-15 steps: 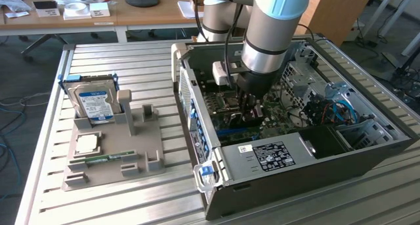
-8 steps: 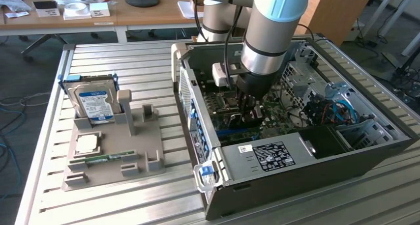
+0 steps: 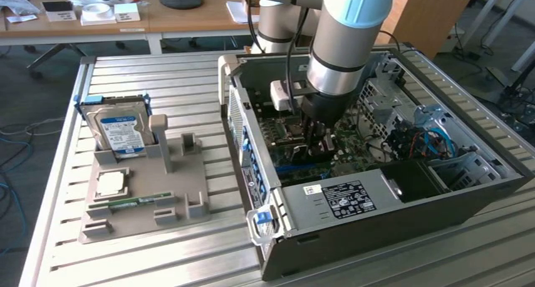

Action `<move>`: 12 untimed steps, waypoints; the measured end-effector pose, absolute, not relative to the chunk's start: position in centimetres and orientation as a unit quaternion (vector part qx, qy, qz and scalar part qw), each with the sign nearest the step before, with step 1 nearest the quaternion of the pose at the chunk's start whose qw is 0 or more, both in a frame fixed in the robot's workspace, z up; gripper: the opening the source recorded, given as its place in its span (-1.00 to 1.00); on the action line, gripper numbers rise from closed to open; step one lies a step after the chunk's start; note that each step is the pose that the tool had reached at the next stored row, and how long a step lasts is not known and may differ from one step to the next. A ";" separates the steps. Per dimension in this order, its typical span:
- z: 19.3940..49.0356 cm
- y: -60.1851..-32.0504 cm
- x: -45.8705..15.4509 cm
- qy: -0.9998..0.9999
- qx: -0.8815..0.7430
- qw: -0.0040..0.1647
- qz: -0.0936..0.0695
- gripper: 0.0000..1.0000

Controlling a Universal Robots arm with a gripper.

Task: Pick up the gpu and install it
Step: 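Insert the gpu into the slot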

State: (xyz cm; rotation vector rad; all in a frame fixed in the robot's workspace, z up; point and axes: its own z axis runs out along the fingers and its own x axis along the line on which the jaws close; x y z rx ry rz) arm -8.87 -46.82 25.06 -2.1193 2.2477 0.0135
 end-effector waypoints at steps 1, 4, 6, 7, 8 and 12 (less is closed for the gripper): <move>25.0 -46.8 -8.9 0.727 -0.686 0.026 0.005 -0.47; 25.0 -46.8 -8.9 0.727 -0.686 0.027 0.005 -0.47; 25.0 -46.8 -8.9 0.727 -0.686 0.027 0.005 -0.47; 25.0 -46.8 -8.9 0.727 -0.686 0.027 0.005 -0.47; 24.9 -46.8 -8.9 0.727 -0.686 0.027 0.005 -0.47; 24.9 -46.8 -8.9 0.727 -0.686 0.027 0.005 -0.47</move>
